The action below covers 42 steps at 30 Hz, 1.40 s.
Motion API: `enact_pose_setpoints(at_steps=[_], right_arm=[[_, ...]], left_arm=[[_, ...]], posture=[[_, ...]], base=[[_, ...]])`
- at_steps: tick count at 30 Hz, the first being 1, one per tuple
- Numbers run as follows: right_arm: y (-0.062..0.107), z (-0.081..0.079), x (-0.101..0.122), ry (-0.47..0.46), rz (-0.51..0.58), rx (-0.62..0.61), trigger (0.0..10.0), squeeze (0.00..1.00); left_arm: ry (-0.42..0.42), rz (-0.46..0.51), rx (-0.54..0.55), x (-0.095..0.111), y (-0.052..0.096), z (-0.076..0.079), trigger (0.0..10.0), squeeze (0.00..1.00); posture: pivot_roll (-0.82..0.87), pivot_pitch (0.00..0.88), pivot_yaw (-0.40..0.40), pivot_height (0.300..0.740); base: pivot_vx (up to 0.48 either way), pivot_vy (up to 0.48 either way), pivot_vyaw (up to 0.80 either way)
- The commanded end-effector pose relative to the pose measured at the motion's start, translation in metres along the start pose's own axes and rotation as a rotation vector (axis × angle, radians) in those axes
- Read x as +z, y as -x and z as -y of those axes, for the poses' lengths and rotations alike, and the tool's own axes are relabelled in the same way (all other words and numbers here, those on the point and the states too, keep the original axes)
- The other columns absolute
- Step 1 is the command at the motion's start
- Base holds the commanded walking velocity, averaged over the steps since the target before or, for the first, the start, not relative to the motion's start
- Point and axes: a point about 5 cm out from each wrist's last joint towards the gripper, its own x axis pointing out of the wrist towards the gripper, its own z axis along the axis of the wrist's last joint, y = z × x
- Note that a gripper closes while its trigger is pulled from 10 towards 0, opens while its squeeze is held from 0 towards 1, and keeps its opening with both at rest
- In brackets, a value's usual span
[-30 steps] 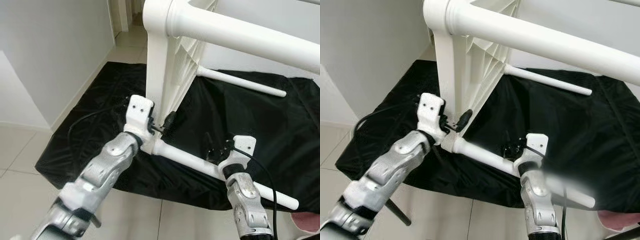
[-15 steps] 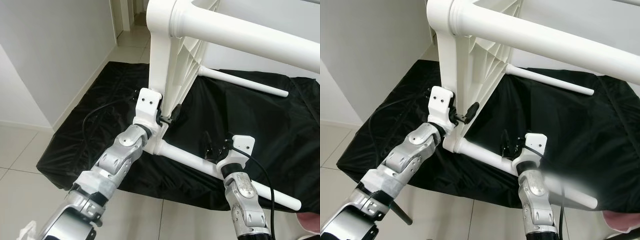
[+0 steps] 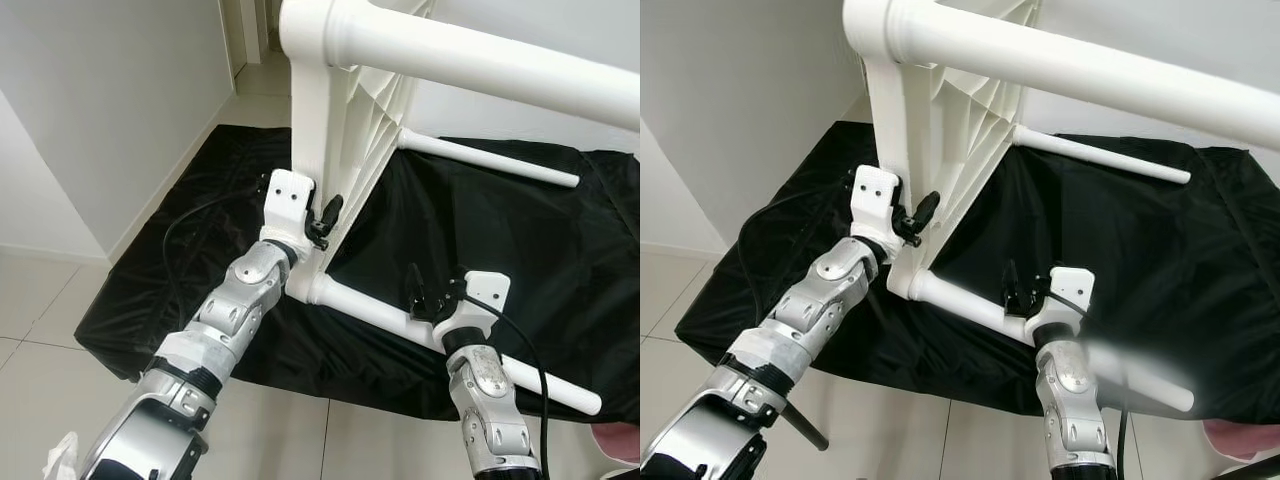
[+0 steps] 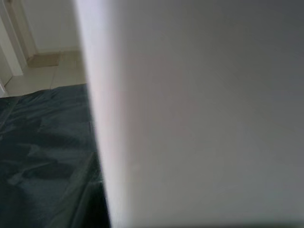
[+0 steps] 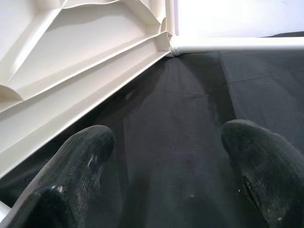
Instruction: Building children table
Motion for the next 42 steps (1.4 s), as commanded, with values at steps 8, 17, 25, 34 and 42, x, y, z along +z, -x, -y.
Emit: enact_pose_setpoints(at_steps=[8, 17, 25, 34, 42], right_arm=[[0.003, 0.003, -0.003, 0.001, -0.008, -0.021, 10.0, 0.00], [-0.003, -0.002, -0.004, -0.002, -0.016, 0.010, 10.0, 0.00], [-0.003, -0.002, -0.003, -0.002, -0.018, 0.018, 10.0, 0.00], [-0.004, -0.003, -0.005, -0.003, -0.026, 0.025, 10.0, 0.00], [-0.008, -0.003, -0.005, -0.003, -0.028, 0.034, 10.0, 0.00]], left_arm=[[0.013, 0.102, 0.010, 0.018, 0.022, -0.012, 0.0, 0.00], [-0.072, 0.134, 0.105, 0.032, 0.050, -0.030, 0.0, 0.00], [-0.127, 0.125, 0.264, 0.041, 0.073, -0.051, 0.0, 0.00], [-0.187, 0.117, 0.458, 0.051, 0.098, -0.069, 0.0, 0.00], [-0.208, 0.120, 0.586, 0.054, 0.117, -0.070, 0.0, 0.00]], posture=[[-0.06, 0.046, 0.056, 0.740], [-0.02, 0.063, 0.026, 0.740], [0.00, 0.075, 0.017, 0.740], [0.00, 0.082, 0.012, 0.740], [0.01, 0.084, 0.000, 0.740]], base=[[0.000, 0.000, 0.00], [0.000, 0.000, 0.00], [0.000, 0.000, 0.00], [0.000, 0.000, 0.00], [0.000, 0.000, 0.00]])
